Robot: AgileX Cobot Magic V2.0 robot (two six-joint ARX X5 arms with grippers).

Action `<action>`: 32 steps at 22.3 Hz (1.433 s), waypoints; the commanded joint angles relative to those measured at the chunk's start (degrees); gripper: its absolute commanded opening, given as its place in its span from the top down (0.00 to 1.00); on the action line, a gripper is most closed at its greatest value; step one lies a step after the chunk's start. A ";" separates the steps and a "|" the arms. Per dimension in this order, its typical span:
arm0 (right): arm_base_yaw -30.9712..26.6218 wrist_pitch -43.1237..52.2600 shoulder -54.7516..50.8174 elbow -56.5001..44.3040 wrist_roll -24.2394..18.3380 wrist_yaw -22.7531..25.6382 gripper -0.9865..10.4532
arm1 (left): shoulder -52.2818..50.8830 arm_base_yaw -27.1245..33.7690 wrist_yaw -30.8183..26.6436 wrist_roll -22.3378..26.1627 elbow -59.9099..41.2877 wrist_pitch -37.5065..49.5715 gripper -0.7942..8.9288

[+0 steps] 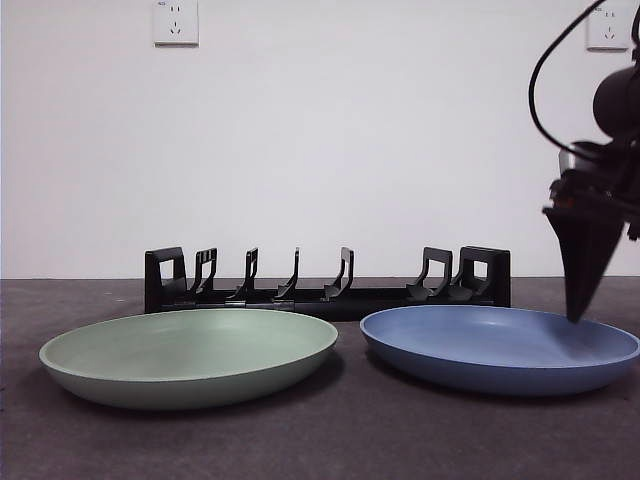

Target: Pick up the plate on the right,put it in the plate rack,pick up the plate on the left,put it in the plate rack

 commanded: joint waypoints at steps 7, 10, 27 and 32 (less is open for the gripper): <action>0.63 2.64 2.78 -0.02 0.22 0.02 0.80 | 2.03 -1.95 -6.12 1.88 -0.07 0.11 0.24; 0.66 3.72 2.78 -0.02 0.24 -0.04 0.85 | 2.80 -3.06 -9.22 2.27 -0.07 0.20 0.24; 0.50 -1.95 -3.08 6.95 -0.02 -6.23 0.92 | 7.78 -14.38 -22.53 14.19 -0.07 2.03 0.24; 0.70 -14.45 -8.02 20.61 -1.57 -9.90 0.92 | 7.80 -17.94 -29.97 22.32 -0.07 6.58 0.24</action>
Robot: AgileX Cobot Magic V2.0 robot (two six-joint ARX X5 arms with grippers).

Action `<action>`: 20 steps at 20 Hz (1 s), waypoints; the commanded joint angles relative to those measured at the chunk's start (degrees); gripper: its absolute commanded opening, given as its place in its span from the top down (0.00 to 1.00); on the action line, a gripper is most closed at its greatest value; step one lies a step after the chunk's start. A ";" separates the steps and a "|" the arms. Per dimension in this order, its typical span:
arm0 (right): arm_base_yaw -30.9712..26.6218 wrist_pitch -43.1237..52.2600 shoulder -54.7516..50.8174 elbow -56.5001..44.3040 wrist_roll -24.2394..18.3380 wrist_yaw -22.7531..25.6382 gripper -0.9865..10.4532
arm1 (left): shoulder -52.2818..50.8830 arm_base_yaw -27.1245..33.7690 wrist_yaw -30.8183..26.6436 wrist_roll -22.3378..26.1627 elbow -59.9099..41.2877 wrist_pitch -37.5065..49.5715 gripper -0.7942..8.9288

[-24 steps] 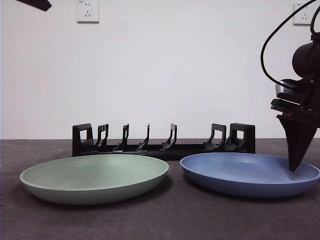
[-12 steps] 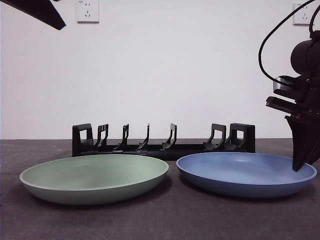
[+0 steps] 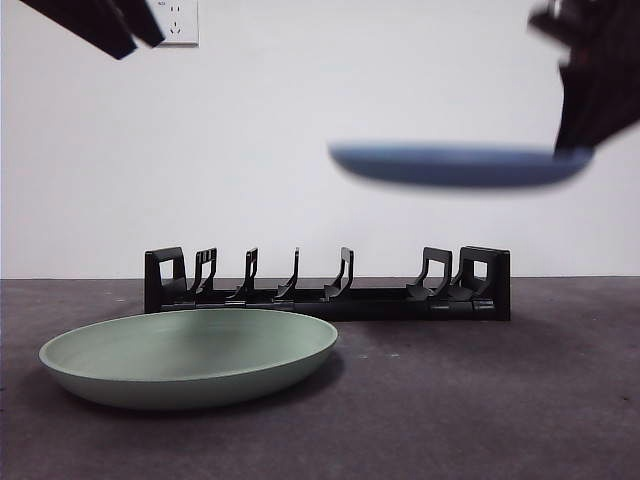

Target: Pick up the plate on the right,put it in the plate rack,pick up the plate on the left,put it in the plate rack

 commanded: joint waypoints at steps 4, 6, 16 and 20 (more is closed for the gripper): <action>3.43 -8.48 -0.07 8.33 -0.81 -4.20 0.92 | 0.24 -3.37 -6.62 13.53 -0.07 8.55 0.24; 7.32 -8.20 -0.07 8.92 0.57 -4.39 0.92 | 0.79 -5.05 -8.39 17.81 -0.07 9.79 0.24; 18.05 -4.90 -0.04 8.92 3.72 -3.85 0.92 | 5.18 -10.08 -15.41 23.32 -0.07 9.79 0.60; 18.05 -4.94 -0.04 8.92 3.72 -0.44 0.92 | 5.16 -10.12 -15.34 23.26 -0.07 8.92 0.86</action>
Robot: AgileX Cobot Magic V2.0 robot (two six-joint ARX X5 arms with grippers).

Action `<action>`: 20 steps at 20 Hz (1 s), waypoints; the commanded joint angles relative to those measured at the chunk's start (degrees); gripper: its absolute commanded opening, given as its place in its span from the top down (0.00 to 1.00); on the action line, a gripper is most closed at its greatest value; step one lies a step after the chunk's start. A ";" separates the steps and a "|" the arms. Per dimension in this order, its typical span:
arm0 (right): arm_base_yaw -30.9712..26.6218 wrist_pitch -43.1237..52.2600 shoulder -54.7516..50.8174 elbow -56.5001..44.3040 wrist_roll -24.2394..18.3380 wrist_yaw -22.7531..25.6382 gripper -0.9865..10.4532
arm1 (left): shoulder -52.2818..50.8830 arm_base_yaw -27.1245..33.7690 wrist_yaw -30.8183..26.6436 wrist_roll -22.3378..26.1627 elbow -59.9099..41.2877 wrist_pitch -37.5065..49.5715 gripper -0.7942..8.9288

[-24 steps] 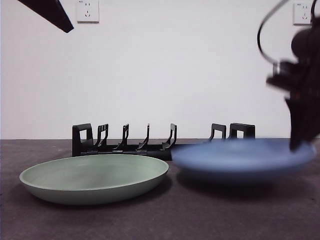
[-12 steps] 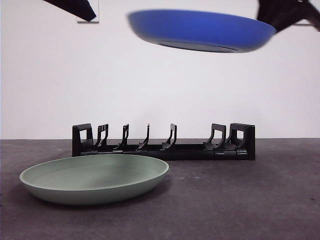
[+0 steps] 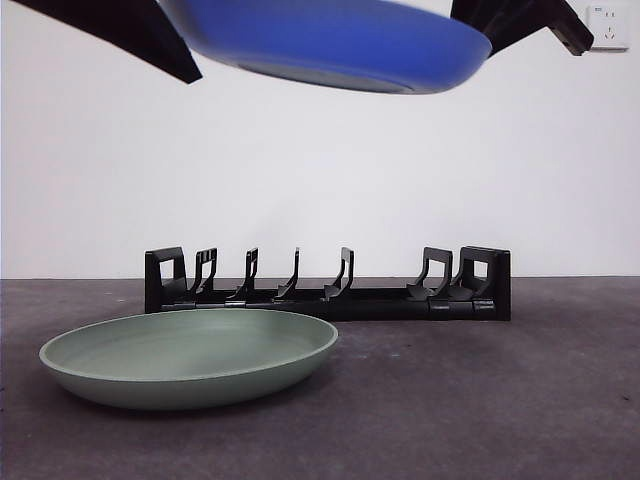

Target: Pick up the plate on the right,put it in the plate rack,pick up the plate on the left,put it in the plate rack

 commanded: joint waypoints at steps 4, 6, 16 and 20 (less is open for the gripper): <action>0.04 0.42 0.39 0.24 0.63 1.09 0.92 | 0.15 -0.20 -0.13 0.20 -0.07 -1.07 0.93; 0.04 0.44 0.39 0.26 0.66 1.09 0.92 | 0.15 -0.44 -0.15 0.07 -0.07 -1.16 0.93; 0.04 1.55 0.39 0.24 0.81 1.27 0.91 | 0.15 -2.75 -0.15 -2.36 -0.07 -2.69 0.93; 0.04 4.31 0.39 0.26 0.83 1.25 0.63 | 0.15 -2.75 0.35 -6.60 -0.07 -3.04 0.93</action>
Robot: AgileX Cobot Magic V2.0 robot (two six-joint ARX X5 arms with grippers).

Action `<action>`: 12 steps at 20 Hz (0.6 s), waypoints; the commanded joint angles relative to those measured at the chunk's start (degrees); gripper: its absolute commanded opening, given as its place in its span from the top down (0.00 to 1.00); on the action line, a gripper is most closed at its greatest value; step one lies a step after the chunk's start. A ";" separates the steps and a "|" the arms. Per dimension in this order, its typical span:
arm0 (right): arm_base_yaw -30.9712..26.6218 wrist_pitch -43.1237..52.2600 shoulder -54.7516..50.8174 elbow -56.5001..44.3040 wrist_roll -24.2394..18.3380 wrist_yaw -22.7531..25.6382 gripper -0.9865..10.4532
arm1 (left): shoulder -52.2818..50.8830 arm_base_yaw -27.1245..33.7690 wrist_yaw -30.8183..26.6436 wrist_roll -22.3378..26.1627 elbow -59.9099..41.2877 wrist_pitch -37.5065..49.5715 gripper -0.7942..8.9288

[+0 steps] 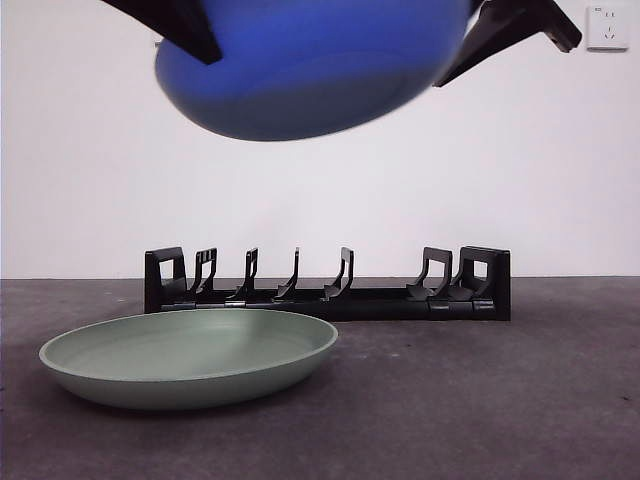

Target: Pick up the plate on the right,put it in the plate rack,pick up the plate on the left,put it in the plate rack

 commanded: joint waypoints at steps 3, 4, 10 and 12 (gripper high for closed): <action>-0.04 3.82 0.33 0.59 1.18 0.28 0.60 | -0.22 0.26 2.93 -10.99 -0.04 1.25 0.93; -0.13 5.11 0.17 1.33 1.64 0.28 0.60 | -0.22 0.35 4.07 -13.66 -0.04 1.38 0.93; -0.81 12.09 -4.35 12.92 3.23 7.56 0.61 | -0.22 5.97 14.12 -28.81 -0.04 11.67 0.93; -0.81 11.80 -6.58 16.09 3.19 8.94 0.61 | -0.20 11.15 19.80 -36.30 -0.04 19.34 0.93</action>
